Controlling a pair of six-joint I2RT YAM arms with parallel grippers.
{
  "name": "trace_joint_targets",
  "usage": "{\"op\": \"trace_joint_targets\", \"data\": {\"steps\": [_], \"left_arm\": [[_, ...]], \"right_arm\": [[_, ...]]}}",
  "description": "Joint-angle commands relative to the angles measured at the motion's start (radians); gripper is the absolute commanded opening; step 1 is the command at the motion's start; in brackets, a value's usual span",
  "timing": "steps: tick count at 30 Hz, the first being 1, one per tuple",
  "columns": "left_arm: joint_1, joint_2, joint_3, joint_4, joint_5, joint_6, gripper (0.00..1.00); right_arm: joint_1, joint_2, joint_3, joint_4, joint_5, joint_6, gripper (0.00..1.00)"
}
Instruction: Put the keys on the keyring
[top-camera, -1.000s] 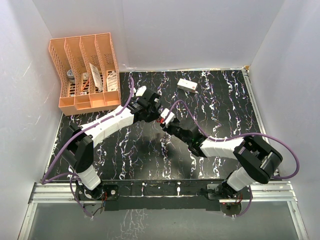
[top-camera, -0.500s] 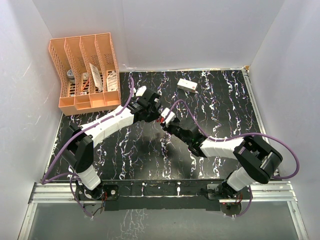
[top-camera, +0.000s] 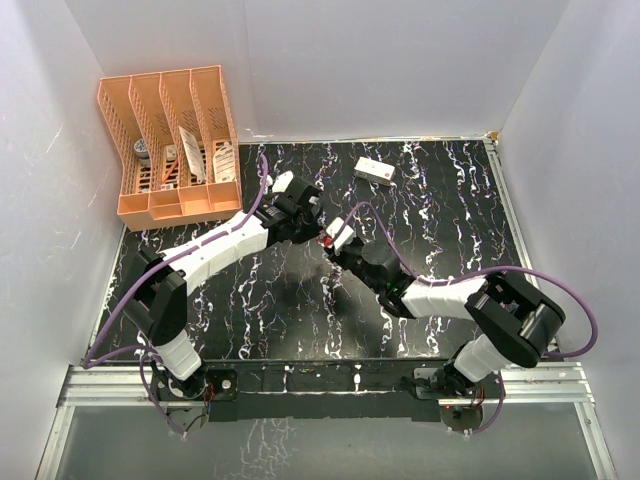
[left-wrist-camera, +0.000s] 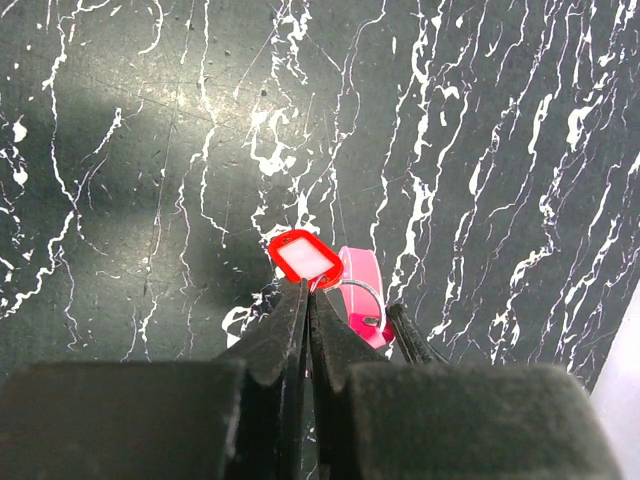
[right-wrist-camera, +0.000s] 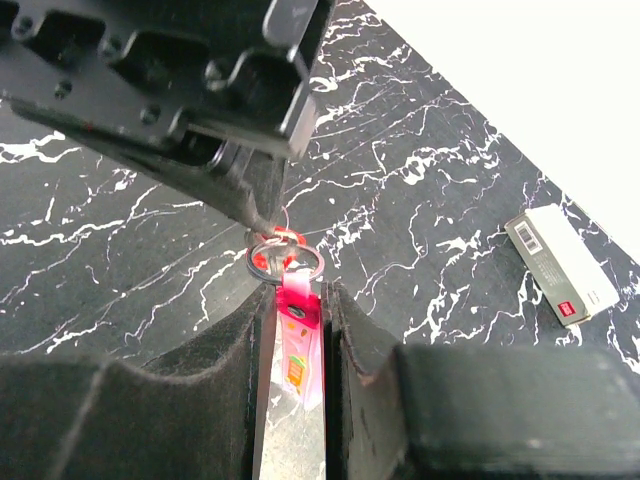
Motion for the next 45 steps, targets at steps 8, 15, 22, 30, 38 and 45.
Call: {"op": "trace_joint_targets", "data": {"steps": [8,15,22,30,38,45], "left_arm": [[-0.007,-0.020,-0.016,0.035,-0.014,-0.021,0.00],[-0.007,-0.023,-0.029,0.042,-0.010,-0.030,0.00],[-0.007,-0.028,-0.030,0.045,-0.013,-0.033,0.00],[-0.007,-0.034,-0.032,0.056,-0.007,-0.042,0.00],[-0.006,-0.048,-0.024,0.067,0.001,-0.067,0.00],[-0.007,-0.066,-0.043,0.091,0.006,-0.123,0.00]], "right_arm": [[0.004,0.018,-0.100,0.334,0.043,-0.093,0.00],[0.004,0.032,-0.109,0.377,0.053,-0.113,0.00],[0.004,0.024,-0.116,0.390,0.068,-0.124,0.00],[0.005,0.029,-0.113,0.391,0.076,-0.134,0.00],[0.007,0.044,-0.110,0.410,0.101,-0.147,0.00],[0.019,0.081,-0.104,0.487,0.139,-0.168,0.00]]}}
